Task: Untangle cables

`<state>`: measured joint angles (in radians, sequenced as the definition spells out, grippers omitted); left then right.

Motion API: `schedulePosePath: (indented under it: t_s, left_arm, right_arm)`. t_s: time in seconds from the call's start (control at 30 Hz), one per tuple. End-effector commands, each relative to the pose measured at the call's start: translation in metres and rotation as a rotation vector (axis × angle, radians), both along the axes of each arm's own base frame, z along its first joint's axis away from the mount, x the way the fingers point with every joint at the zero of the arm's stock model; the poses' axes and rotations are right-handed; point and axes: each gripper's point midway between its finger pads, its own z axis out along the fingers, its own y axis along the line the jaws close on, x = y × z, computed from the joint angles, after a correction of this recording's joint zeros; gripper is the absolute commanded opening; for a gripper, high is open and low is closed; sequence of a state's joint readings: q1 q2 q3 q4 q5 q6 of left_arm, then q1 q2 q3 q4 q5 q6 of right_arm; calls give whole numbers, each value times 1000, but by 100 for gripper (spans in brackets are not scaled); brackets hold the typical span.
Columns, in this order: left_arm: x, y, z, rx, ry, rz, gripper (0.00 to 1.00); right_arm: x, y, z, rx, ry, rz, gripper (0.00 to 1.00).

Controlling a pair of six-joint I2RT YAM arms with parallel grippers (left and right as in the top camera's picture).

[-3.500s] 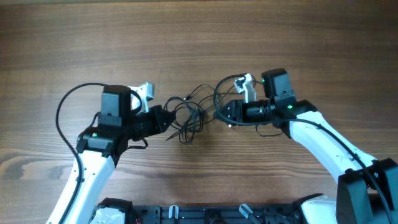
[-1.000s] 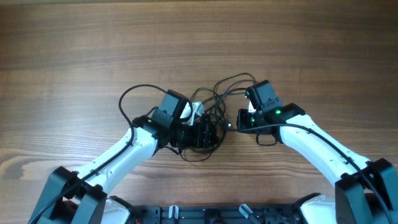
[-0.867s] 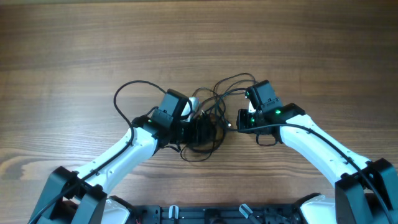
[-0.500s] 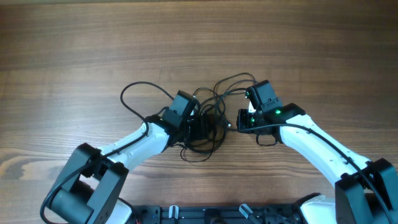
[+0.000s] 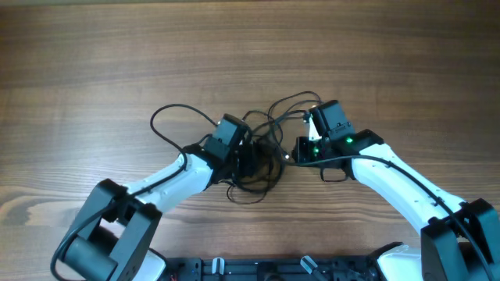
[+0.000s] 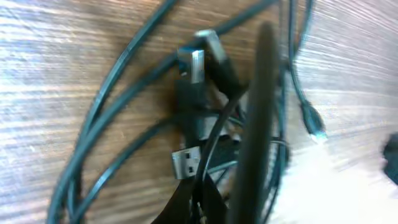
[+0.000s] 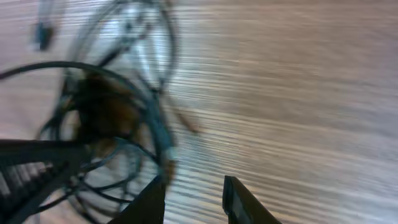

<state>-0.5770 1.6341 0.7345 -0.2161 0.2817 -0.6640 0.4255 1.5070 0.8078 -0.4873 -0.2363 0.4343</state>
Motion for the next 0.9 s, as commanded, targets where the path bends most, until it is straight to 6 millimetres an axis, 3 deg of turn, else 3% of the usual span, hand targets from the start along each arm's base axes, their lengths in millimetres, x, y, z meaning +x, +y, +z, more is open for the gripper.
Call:
schedulePosePath:
  t_s: [0.0,0.07,0.17,0.23,0.3,0.47,0.57,0.63,0.67,0.73,0.77,0.8,0.87]
  left_arm:
    - [-5,-6,45,-78,-74,-47,4]
    - [-6,-5,76,-120,-140,-48,4]
    - [-11,-10,111,-200,-205,-71,5]
    - [-16,-13,124,-238,-224,-88,5]
    - [-17,-11,124,-234,-219,-87,5]
    - [-19,-2,114,-176,-198,-65,4]
    - [-7,41,91,59,-226,69,4]
    - [-6,55,86,131,-226,108,4]
    - [-6,55,86,124,-217,125,4]
    - [-7,49,88,93,-211,111,4]
    - [-7,45,89,70,-211,102,4]
    - [-8,40,91,45,-209,90,4]
    - [-9,31,96,-4,-207,66,4]
  right_arm:
    - [-17,44,25,245,-24,269,33]
    - [-20,59,38,347,-39,331,33]
    - [-22,64,41,365,-42,345,34]
    - [-22,64,40,366,-39,340,26]
    - [-19,60,38,345,-30,304,4]
    - [-9,39,21,214,-5,158,4]
    - [-5,5,3,45,39,-43,4]
    - [-3,-1,0,28,63,-135,4]
    - [-1,6,4,69,59,-131,4]
    - [-5,46,27,267,11,102,5]
    - [-15,71,49,426,-22,269,14]
    - [-18,77,56,471,-26,306,23]
    - [-22,80,60,500,-20,334,25]
